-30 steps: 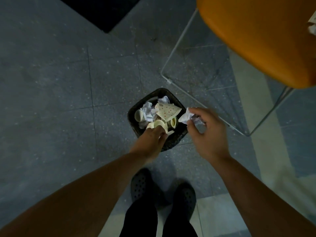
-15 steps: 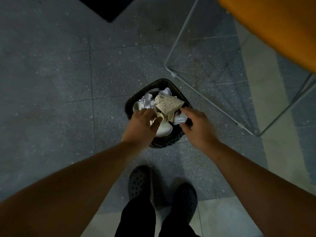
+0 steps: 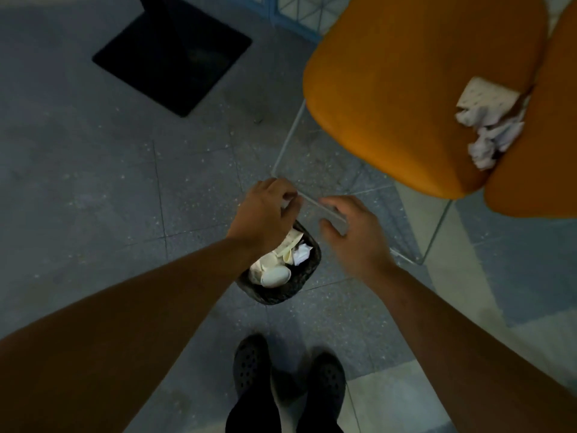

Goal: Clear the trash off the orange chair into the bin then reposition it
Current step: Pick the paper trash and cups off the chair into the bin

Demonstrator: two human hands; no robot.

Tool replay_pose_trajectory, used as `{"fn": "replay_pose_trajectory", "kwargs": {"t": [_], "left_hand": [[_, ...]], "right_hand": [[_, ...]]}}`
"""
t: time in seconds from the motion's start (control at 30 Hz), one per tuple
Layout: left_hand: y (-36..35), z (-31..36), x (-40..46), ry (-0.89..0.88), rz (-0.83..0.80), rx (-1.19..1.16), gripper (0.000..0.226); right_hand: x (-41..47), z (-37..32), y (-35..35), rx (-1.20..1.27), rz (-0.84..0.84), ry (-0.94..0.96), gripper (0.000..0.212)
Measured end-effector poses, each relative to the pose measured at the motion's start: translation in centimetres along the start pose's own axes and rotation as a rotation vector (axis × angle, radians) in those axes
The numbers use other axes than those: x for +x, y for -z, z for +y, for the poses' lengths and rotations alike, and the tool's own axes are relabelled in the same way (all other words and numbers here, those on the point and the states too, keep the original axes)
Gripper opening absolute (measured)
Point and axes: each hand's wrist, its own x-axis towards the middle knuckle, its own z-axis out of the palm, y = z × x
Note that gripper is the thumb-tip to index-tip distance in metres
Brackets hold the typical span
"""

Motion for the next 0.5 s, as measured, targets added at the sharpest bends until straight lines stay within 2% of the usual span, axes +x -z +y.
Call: {"fn": "replay_pose_trajectory", "kwargs": {"t": [0.13, 0.23, 0.37, 0.5], "left_hand": [[3.1, 4.2, 3.6, -0.095, -0.077, 0.016, 0.018], [4.0, 6.7, 5.9, -0.116, -0.128, -0.004, 0.019], [2.4, 9.5, 8.5, -0.185, -0.174, 0.015, 0.023], [-0.6, 11.3, 11.3, -0.177, -0.187, -0.034, 0.026]], "right_hand": [[0.4, -2.5, 4.5, -0.048, 0.166, -0.124, 0.032], [0.7, -3.3, 7.5, -0.063, 0.219, -0.178, 0.031], [0.7, -2.4, 10.7, -0.077, 0.327, -0.229, 0.032], [2.1, 0.8, 12.4, -0.137, 0.448, -0.326, 0.032]]}}
